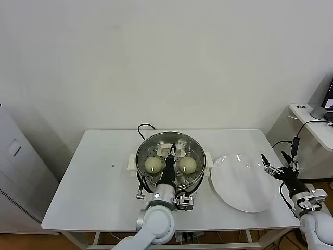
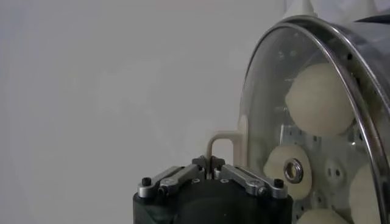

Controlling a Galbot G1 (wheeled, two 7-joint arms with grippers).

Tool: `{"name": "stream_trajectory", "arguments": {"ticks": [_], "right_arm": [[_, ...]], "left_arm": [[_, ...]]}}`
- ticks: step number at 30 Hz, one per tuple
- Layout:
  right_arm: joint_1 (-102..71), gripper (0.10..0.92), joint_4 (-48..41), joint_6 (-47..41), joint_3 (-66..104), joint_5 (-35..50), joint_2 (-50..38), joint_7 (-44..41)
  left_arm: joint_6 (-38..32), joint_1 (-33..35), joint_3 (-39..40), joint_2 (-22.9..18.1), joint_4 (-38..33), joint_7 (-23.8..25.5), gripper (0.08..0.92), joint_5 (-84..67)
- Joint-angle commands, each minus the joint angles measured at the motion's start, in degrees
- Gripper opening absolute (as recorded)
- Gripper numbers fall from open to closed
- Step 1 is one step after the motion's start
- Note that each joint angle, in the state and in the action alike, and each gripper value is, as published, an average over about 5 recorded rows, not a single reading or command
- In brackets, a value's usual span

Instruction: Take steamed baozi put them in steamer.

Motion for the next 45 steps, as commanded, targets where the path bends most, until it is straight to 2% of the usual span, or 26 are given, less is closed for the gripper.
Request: {"name": "stream_trajectory", "arguments": {"ticks": [1,9,13,16,20,23,25,28,31,33,36,40,45], "right_arm": [[0.1,0.823,0.0,0.0,0.0,-0.1,0.1,0.0],[0.1,0.823,0.1,0.0,0.0,-0.1,0.3,-0.1],[0.1,0.823,0.0,0.0,0.0,0.0,0.2,-0.2],[0.1,0.823,0.0,0.0,0.1,0.2,0.1,-0.3],[0.4,0.823,0.0,-0.3,0.1,0.5,0.2,-0.5],[0.6,0.823,0.3,-1.5,-0.3,1.1,0.5,0.0],[0.5,0.823,1.2,-3.0,-0.6,1.8,0.7,1.4],[0.1,0.823,2.6,-5.0,-1.2,2.3,0.9,4.0],[0.0,0.823,3.4,-5.7,-1.9,2.0,0.7,6.0],[-0.2,0.823,3.7,-5.8,-2.2,1.5,0.5,6.9],[-0.7,0.823,4.0,-6.1,-2.0,0.2,0.1,7.0],[-1.5,0.823,4.7,-6.9,-1.9,0.0,-0.2,6.7],[-2.1,0.823,5.5,-8.4,-1.2,-1.7,0.0,5.7]], "left_arm": [[0.0,0.3,-0.2,-0.2,0.8,-1.0,0.106,-0.9],[1.3,2.3,-0.3,0.1,-0.9,-3.1,0.106,-2.1],[0.8,4.8,-0.7,1.9,-8.2,-2.6,0.145,-7.0],[-3.3,7.1,-3.3,5.2,-15.5,0.8,0.223,-15.9],[-10.4,8.6,-9.7,11.3,-22.6,6.3,0.344,-38.8],[-17.4,8.3,-16.7,14.6,-24.5,8.7,0.431,-58.2],[-19.5,7.7,-22.1,15.7,-24.7,7.3,0.483,-71.6],[-17.7,7.0,-30.9,14.8,-25.2,1.6,0.570,-93.7],[-14.9,7.4,-39.7,12.2,-24.2,-5.3,0.656,-111.3],[-14.1,8.2,-44.5,11.2,-21.8,-9.4,0.717,-114.8],[-14.0,9.6,-49.5,10.7,-16.7,-13.0,0.789,-114.9],[-15.1,11.7,-52.5,11.7,-7.9,-15.0,0.820,-114.4],[-18.6,13.9,-52.2,14.1,2.0,-13.9,0.823,-111.6]]}}
